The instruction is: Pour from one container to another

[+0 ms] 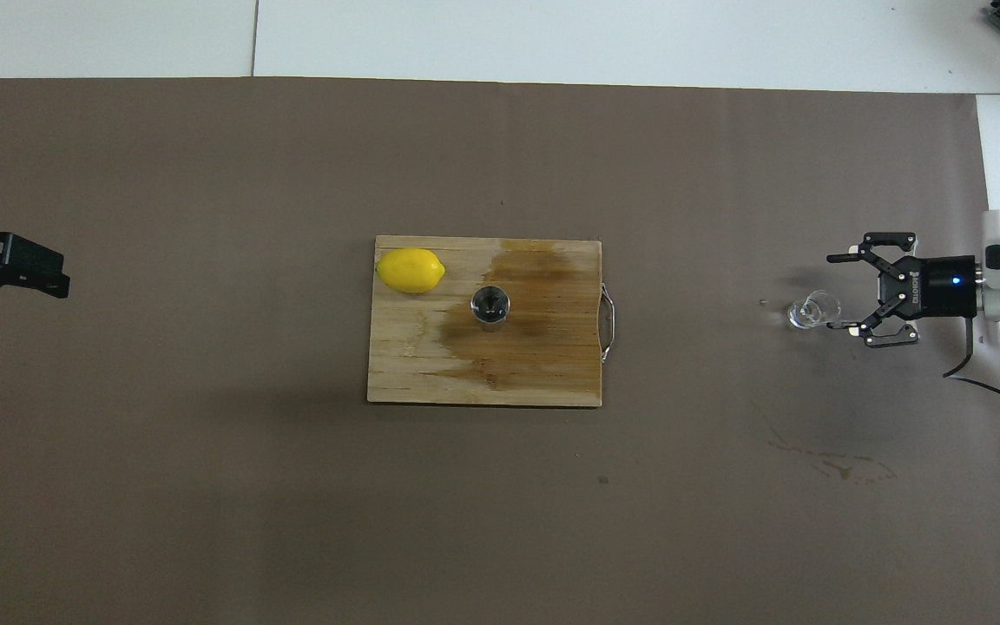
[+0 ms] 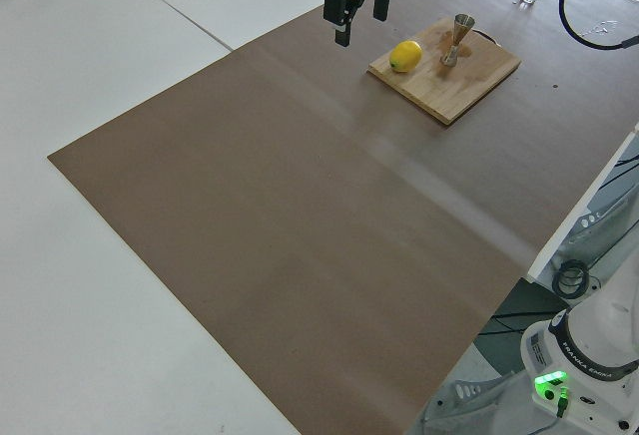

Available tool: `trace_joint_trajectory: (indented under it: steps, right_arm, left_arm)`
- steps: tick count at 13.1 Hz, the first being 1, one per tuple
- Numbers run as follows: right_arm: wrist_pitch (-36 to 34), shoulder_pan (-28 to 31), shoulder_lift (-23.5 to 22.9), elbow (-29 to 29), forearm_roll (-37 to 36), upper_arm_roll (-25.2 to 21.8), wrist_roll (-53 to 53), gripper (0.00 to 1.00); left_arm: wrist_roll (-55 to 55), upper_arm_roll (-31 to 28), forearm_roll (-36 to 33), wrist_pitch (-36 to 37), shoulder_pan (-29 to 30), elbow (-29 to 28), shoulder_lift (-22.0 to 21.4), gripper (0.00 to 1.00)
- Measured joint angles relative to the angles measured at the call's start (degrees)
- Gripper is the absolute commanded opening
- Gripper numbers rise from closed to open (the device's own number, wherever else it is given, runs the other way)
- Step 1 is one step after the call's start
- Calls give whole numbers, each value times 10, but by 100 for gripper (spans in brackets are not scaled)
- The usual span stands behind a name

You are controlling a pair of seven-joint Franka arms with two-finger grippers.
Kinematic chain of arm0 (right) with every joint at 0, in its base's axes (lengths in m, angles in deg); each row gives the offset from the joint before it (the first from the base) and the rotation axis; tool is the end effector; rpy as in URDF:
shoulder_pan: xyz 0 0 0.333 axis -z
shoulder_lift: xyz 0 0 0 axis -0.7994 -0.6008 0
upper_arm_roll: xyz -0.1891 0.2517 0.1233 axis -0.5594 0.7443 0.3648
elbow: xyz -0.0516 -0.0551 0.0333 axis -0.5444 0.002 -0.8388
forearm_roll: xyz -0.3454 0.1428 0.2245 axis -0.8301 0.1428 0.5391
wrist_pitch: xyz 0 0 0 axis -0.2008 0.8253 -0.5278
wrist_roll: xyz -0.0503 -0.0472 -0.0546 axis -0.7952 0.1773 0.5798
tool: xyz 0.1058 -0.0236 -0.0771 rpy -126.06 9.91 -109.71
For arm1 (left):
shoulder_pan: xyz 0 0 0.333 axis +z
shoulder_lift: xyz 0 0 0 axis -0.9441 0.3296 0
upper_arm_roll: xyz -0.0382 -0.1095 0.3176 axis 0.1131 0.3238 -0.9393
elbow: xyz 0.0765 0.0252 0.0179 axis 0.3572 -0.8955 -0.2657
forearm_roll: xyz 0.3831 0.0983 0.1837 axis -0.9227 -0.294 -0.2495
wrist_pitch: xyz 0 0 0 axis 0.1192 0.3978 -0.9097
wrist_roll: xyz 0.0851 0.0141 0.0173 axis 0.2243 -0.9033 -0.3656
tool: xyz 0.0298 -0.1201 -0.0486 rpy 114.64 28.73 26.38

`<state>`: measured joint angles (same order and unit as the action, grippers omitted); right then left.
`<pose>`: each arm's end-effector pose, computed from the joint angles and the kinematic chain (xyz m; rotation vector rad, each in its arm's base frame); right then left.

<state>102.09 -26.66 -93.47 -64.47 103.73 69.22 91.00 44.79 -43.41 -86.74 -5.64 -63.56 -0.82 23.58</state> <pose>0.6323 -0.1694 0.2710 -1.8202 -1.6227 -0.8368 0.6095 0.0024 0.5901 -3.1318 0.0452 0.1449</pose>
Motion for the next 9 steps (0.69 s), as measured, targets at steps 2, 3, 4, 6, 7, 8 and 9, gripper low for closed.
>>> trace_joint_trajectory:
  steps: [2,3,4,6,7,8,9]
  right_arm:
    - [1,-19,40,5,-2,0,-93,100]
    - [2,-32,67,5,-12,0,-162,100]
    - [6,-45,92,4,-28,0,-231,100]
    - [23,-71,132,0,-66,0,-365,100]
    - [35,-85,147,-2,-88,0,-436,100]
    - [45,-98,159,-3,-113,0,-508,100]
    - [58,-109,170,-5,-140,0,-584,100]
  left_arm:
    - [0,0,0,0,0,0,0,100]
    - [0,0,0,0,0,0,0,100]
    - [0,0,0,0,0,0,0,100]
    - [0,0,0,0,0,0,0,100]
    - [0,0,0,0,0,0,0,100]
    - [0,0,0,0,0,0,0,100]
    - [0,0,0,0,0,0,0,100]
